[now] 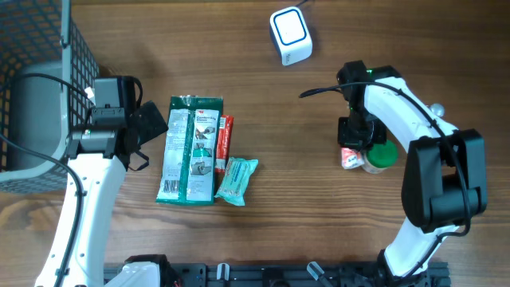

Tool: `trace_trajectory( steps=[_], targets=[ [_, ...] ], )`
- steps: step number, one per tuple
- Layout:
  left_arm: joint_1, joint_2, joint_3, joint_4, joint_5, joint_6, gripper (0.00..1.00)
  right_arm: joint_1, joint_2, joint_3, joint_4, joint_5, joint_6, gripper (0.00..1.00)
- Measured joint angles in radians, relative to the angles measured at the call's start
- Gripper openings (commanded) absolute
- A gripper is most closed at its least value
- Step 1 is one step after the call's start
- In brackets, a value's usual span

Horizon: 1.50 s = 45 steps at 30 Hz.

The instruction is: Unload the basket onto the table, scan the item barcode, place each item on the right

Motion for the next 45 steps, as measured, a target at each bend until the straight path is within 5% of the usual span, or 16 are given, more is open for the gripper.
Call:
trace_trajectory(
  steps=[8, 16, 17, 19, 23, 31, 32, 35, 38, 45],
  targets=[
    [0.0, 0.0, 0.0, 0.0, 0.0, 0.0, 1.0, -0.009, 0.0, -0.001, -0.079, 0.159, 0.053, 0.04],
    [0.0, 0.0, 0.0, 0.0, 0.0, 0.0, 1.0, -0.043, 0.0, -0.004, 0.138, 0.149, 0.002, 0.06],
    [0.0, 0.0, 0.0, 0.0, 0.0, 0.0, 1.0, -0.043, 0.0, -0.004, 0.152, 0.148, -0.01, 0.11],
    [0.0, 0.0, 0.0, 0.0, 0.0, 0.0, 1.0, -0.043, 0.0, -0.004, 0.17, 0.145, -0.034, 0.39],
    [0.0, 0.0, 0.0, 0.0, 0.0, 0.0, 1.0, -0.043, 0.0, -0.004, 0.179, 0.145, -0.064, 0.56],
    [0.0, 0.0, 0.0, 0.0, 0.0, 0.0, 1.0, -0.039, 0.0, 0.048, 0.123, 0.089, -0.087, 0.73],
    [0.0, 0.0, 0.0, 0.0, 0.0, 0.0, 1.0, -0.032, -0.003, 0.058, 0.123, 0.036, -0.096, 0.86],
    [0.0, 0.0, 0.0, 0.0, 0.0, 0.0, 1.0, 0.016, -0.011, 0.061, 0.117, -0.18, -0.13, 0.88],
    [0.0, 0.0, 0.0, 0.0, 0.0, 0.0, 1.0, 0.105, -0.011, 0.061, 0.154, -0.413, -0.142, 1.0],
    [0.0, 0.0, 0.0, 0.0, 0.0, 0.0, 1.0, 0.352, -0.011, 0.061, 0.219, -0.513, 0.021, 1.0]
  ],
)
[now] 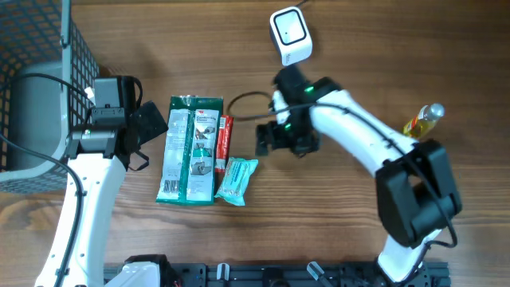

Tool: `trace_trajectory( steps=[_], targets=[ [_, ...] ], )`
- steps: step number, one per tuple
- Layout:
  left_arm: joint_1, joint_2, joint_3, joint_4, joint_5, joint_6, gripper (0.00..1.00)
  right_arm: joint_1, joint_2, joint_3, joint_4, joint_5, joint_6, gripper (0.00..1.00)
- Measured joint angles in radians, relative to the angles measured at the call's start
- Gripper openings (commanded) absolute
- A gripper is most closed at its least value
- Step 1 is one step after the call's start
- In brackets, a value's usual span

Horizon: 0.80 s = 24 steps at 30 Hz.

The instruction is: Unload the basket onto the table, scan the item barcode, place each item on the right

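The white barcode scanner [289,33] sits at the back of the table. My right gripper [266,138] hovers over the middle of the table, in front of the scanner and to the right of the packets. It seems shut on a small green-capped bottle, of which only a bit of green [279,124] shows under the wrist. A large green package [190,149], a red bar [225,137] and a teal packet [237,178] lie together at centre left. My left gripper [156,123] rests just left of the green package, and its jaw state is unclear.
A yellow bottle [422,121] lies on the table at the far right. A wire basket [48,48] with a grey bin inside it stands at the back left. The right arm's cable [243,100] loops above the red bar.
My right gripper has moved from the right side of the table to the middle, near the packets. The green-capped bottle is gone from its spot there. The yellow bottle now shows. The left arm is unchanged.
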Motion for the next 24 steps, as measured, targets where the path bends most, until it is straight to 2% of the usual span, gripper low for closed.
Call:
trace_trajectory(
  steps=[7, 17, 24],
  targets=[
    [0.0, 0.0, 0.0, 0.0, 0.0, 0.0, 1.0, 0.122, 0.0, -0.002, 0.076, 0.079, 0.158, 1.0],
    [0.0, 0.0, 0.0, 0.0, 0.0, 0.0, 1.0, 0.124, 0.0, -0.006, 0.313, 0.097, 0.182, 1.0],
    [0.0, 0.0, 0.0, 0.0, 0.0, 0.0, 1.0, 0.124, 0.0, -0.006, 0.382, 0.1, 0.183, 1.0]
  ],
)
